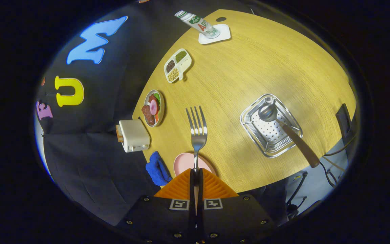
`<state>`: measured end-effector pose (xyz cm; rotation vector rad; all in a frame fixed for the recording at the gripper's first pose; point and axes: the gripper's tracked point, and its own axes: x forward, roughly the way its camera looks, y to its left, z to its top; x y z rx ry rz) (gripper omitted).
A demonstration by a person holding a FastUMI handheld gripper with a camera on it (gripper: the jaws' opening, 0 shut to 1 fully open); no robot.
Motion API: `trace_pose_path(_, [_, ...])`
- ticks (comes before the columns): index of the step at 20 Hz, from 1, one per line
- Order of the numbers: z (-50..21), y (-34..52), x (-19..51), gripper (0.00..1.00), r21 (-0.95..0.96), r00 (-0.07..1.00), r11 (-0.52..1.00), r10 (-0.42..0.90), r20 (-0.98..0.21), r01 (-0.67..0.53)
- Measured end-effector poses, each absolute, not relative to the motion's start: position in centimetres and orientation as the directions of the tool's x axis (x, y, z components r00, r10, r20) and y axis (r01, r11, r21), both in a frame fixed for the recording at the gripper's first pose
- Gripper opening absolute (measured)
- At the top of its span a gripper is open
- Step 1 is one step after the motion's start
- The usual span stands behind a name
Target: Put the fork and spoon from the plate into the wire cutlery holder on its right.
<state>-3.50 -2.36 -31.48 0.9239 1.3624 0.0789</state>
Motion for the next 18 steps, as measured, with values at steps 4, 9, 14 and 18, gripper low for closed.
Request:
trace_pose_path(4, [-32.4, -4.1, -5.2, 0.02, 0.577, 0.229, 0.630, 0.547, -0.805, 0.519])
trace_pose_path(9, [-34.2, -6.0, -7.3, 0.02, 0.522, 0.169, 0.627, 0.534, -0.828, 0.578])
trace_pose_path(14, [-35.0, -6.9, -8.5, 0.01, 0.491, 0.133, 0.634, 0.525, -0.841, 0.597])
trace_pose_path(18, [-35.4, -7.5, -8.6, 0.02, 0.464, 0.113, 0.657, 0.503, -0.857, 0.594])
